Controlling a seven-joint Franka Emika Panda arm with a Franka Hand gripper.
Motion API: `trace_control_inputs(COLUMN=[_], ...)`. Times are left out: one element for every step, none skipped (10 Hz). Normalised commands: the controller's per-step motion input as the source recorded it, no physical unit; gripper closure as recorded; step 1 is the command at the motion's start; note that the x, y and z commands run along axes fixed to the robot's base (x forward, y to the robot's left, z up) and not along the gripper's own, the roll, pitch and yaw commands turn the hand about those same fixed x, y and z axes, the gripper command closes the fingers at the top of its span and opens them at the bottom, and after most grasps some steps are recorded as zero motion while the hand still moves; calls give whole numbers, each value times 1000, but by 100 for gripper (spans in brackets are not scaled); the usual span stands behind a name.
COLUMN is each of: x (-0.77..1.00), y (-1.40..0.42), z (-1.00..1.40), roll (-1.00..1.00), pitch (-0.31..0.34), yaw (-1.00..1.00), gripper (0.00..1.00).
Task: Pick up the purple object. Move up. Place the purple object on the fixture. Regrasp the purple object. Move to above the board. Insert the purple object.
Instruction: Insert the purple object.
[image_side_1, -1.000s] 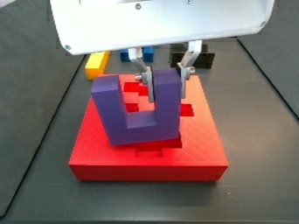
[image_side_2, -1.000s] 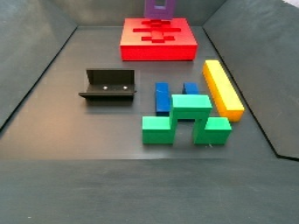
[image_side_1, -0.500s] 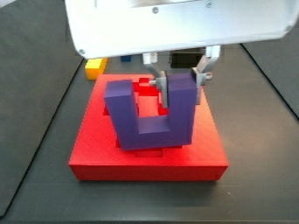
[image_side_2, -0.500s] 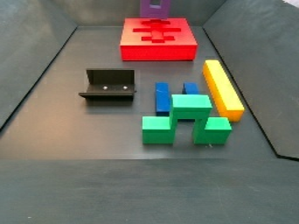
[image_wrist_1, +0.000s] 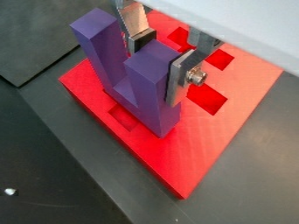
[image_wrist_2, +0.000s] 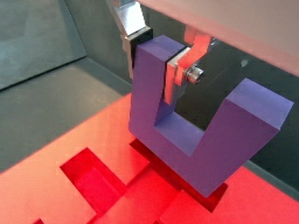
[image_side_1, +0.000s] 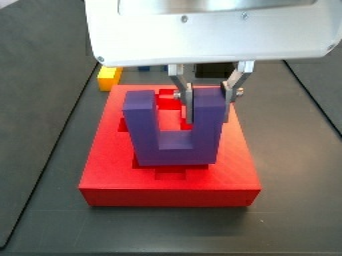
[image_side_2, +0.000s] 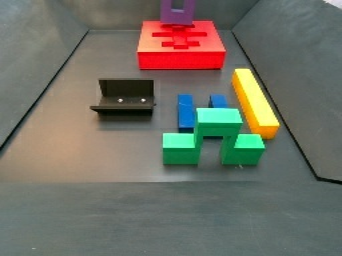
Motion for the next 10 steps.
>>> trace_control_inputs(x=[0, 83, 46, 0, 0, 0, 0, 0, 0, 26], y=[0, 0, 0, 3, 0, 0, 0, 0, 0, 0], z=[-126, 0, -26, -63, -126, -177, -123, -180, -157, -123], roll=[67, 71, 84, 90, 84, 30, 0, 0, 0, 51], pitch=[26, 44, 47, 40, 33, 0, 0, 0, 0, 9], yaw=[20, 26, 23, 40, 197, 331, 266, 243, 166, 29], gripper=[100, 100, 100, 100, 100, 100, 100, 100, 100, 100])
